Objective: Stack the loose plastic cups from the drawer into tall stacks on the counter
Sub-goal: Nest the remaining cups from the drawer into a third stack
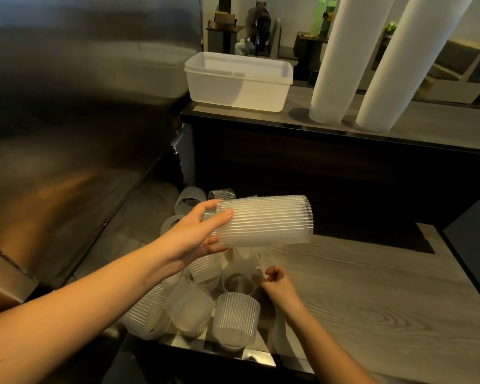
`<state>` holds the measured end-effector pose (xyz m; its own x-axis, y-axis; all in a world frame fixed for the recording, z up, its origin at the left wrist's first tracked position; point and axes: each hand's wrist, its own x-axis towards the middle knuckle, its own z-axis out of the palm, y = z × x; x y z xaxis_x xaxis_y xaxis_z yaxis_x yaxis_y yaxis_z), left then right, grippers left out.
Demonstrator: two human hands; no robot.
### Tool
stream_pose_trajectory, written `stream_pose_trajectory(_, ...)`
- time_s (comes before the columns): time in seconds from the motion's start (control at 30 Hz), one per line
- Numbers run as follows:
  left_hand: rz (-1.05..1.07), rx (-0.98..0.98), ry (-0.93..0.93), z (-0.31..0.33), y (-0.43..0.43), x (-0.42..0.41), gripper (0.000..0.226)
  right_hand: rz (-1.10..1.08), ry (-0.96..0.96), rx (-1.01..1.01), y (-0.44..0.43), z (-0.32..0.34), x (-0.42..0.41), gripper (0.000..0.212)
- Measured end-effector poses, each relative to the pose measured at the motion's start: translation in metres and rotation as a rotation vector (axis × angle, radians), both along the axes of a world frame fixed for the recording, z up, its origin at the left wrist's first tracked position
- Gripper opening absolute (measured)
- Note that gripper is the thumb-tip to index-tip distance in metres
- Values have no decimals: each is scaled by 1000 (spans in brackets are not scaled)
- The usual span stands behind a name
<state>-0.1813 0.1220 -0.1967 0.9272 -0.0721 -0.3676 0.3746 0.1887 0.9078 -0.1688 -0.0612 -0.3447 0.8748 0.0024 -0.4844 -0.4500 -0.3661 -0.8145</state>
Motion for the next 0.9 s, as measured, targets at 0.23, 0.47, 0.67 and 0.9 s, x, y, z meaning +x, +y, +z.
stream_pose_trajectory(0.23,4,-21,-2,6,-2,-2,51,-62,-84,-36,3,-13,5,9)
stream_pose_trajectory(0.47,15,-40,-11,5,-1,0,50,-225,-214,54,-25,1,1,9)
stream_pose_trajectory(0.67,5,-20,-21,0,2,3,58,-367,-302,294,-56,16,-3,10)
stream_pose_trajectory(0.9,1,0,-19,5,0,-1,51,-542,-295,791,-72,62,-1,10)
